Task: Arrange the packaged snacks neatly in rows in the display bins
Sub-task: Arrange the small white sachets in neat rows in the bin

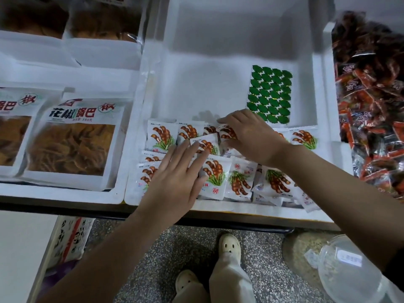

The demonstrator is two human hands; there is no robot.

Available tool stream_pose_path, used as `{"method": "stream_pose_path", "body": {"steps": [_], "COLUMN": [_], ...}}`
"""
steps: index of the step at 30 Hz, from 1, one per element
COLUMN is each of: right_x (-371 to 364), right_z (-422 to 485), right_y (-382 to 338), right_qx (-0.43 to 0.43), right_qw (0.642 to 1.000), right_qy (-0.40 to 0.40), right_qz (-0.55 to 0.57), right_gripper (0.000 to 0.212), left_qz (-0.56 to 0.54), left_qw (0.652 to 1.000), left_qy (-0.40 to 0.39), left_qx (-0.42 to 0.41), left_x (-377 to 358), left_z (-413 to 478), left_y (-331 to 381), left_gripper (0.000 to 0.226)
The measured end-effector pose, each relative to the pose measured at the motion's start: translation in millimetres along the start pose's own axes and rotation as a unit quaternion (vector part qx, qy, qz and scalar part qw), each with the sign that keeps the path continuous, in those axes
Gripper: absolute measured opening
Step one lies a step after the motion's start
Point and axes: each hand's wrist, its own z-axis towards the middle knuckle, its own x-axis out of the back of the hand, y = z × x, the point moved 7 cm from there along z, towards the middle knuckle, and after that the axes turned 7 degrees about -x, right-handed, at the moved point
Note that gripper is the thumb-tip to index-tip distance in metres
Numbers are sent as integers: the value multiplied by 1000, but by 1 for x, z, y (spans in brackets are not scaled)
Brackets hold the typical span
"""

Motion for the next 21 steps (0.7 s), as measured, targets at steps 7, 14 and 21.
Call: {"method": "stream_pose_path", "body": {"steps": [7, 14, 21], "right_x": [2, 7, 7], "right_z": [-12, -1, 1], "right_y": [31, 55, 54], "right_qx": [-54, -121, -83], "right_qw": [992, 957, 960], "right_qy": [55, 64, 11], "right_qz": [100, 255, 266], "right_gripper": [39, 24, 23], "left_qz": [67, 40, 23], "left_qw": [994, 993, 994], "left_qy": [-46, -57, -24], "left_qx": [71, 99, 109], "left_x": [-14, -12, -1], "left_z": [65, 85, 111], "left_y": [-15, -25, -22], "left_gripper": [42, 31, 30]}}
